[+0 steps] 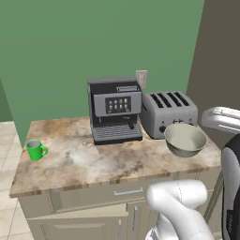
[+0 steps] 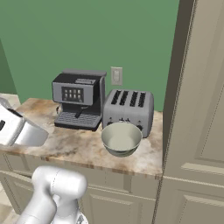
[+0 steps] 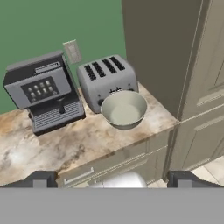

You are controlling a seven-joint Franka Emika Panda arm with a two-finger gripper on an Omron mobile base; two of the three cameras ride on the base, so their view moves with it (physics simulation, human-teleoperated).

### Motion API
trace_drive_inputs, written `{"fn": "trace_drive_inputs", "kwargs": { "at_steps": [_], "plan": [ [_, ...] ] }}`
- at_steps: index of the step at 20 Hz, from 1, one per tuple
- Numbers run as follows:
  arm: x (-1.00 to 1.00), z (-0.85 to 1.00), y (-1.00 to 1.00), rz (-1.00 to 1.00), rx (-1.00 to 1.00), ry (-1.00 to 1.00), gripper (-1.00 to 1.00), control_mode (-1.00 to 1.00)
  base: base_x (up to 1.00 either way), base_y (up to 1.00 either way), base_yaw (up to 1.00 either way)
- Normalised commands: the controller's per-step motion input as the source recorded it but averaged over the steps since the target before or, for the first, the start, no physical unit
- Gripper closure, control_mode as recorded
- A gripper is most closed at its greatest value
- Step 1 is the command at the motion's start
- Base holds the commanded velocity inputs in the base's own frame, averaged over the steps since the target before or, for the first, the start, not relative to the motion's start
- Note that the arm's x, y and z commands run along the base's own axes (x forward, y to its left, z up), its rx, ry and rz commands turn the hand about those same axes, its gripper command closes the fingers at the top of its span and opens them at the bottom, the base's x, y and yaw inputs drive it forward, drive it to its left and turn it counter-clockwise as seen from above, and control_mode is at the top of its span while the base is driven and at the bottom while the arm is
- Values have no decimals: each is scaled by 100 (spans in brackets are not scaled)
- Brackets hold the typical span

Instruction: Clear the mugs and bowl far away from the sink.

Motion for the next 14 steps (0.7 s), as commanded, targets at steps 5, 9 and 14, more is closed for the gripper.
{"fn": "trace_drive_inputs", "kwargs": {
  "at_steps": [5,9,14],
  "plan": [
    [1,-5,2,15,0,3,-100,-100,0,0,0],
    [7,-4,3,12,0,0,-100,-100,0,0,0],
    [5,0,0,7,0,0,-100,-100,0,0,0]
  ]
}}
